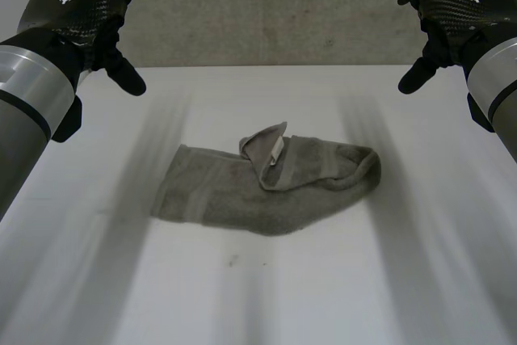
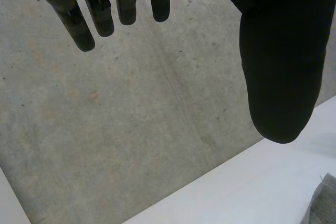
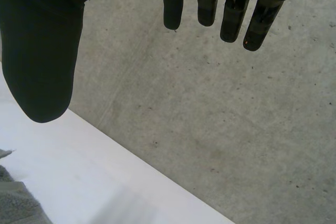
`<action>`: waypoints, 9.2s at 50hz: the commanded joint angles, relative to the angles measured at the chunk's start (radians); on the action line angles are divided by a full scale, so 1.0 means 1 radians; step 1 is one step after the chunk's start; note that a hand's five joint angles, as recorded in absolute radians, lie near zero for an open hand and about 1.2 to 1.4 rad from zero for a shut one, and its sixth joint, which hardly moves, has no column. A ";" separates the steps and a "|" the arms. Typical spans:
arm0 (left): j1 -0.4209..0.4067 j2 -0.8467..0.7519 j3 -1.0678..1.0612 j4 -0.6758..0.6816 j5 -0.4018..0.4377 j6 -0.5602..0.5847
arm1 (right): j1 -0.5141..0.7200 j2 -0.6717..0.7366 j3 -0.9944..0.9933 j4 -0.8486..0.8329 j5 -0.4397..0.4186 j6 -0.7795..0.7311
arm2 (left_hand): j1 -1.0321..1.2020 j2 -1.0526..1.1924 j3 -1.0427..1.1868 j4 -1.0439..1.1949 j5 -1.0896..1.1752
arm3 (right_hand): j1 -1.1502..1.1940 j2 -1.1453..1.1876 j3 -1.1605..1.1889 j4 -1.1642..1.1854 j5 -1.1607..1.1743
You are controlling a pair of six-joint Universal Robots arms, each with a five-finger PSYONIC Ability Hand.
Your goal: Fold the towel.
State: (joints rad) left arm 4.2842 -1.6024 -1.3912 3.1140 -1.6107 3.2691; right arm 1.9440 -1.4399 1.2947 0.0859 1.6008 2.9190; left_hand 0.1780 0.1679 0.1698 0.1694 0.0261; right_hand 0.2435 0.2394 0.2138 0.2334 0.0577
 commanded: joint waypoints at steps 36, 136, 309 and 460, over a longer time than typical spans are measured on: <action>-0.020 -0.585 -0.008 0.057 0.043 0.066 | 0.141 0.561 -0.092 -0.156 -0.303 -0.291 | 0.173 0.184 0.182 0.182 0.151 | 0.073 0.078 0.103 0.084 0.085; -0.113 -0.507 -0.084 -0.133 0.149 0.133 | -0.122 0.266 0.187 0.044 -0.163 -0.331 | 0.587 0.597 0.595 0.595 0.564 | 1.153 1.157 1.182 1.163 1.164; -0.096 0.104 -0.424 0.262 0.011 0.244 | -0.227 0.165 0.373 0.026 -0.409 -0.174 | 1.218 1.228 1.226 1.227 1.196 | 0.024 0.028 0.053 0.034 0.035; 0.048 -0.160 -0.367 0.431 0.115 0.296 | -0.232 0.265 0.241 0.028 -0.305 -0.202 | 1.218 1.228 1.226 1.227 1.196 | 0.062 0.066 0.091 0.072 0.073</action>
State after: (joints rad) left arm 4.3533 -1.7787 -1.7587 3.5457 -1.4955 3.5674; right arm 1.7432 -1.1308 1.4398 0.1172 1.3143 2.7217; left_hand 1.1753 1.2182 1.2164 1.2170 1.0308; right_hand 0.2975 0.2860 0.2495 0.2645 0.0825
